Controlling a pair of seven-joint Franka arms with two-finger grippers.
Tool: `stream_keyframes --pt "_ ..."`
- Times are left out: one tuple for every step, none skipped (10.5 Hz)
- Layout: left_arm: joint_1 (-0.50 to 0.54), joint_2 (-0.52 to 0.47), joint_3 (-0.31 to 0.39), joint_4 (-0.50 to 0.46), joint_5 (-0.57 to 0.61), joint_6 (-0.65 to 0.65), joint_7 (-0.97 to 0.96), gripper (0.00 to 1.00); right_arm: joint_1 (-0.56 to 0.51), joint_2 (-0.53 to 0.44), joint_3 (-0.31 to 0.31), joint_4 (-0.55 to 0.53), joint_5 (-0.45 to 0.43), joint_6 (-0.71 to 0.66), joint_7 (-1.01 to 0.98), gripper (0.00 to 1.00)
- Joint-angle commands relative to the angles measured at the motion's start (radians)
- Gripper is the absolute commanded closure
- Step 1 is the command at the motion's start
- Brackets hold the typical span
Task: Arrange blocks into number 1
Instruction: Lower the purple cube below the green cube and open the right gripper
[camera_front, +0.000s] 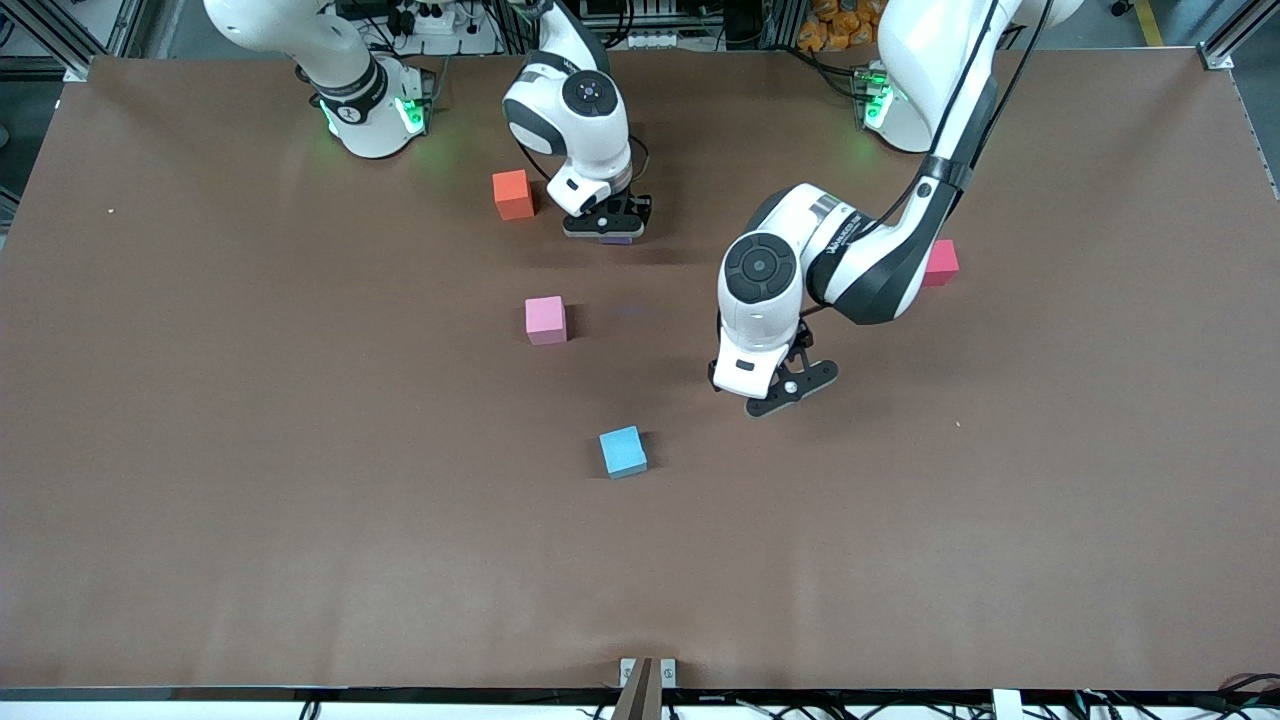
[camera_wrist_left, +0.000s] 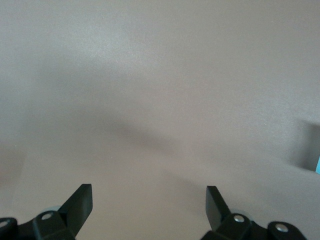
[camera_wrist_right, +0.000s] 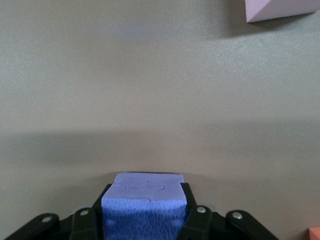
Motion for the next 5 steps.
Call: stream_keyframes --pt "0.006 -0.014 -0.006 -0.012 -0.011 -0.008 0.015 0.00 0.001 -0.001 -0.001 -0.012 -0.001 0.002 0.017 0.43" --pt "0.006 -0.012 -0.006 -0.012 -0.011 -0.008 0.015 0.00 0.001 -0.001 -0.001 -0.012 -0.003 0.001 0.017 0.43" --pt "0.005 -0.012 -0.006 -0.012 -0.011 -0.008 0.015 0.00 0.001 -0.001 -0.001 -0.012 -0.003 0.001 0.017 0.40" --pt "0.005 -0.012 -0.006 -0.012 -0.011 -0.008 0.015 0.00 -0.001 -0.001 -0.001 -0.012 -0.003 -0.004 0.017 0.09" --pt "0.005 -0.012 -0.006 -0.014 -0.011 -0.008 0.015 0.00 -0.003 -0.004 -0.001 -0.011 -0.003 -0.005 0.017 0.00"
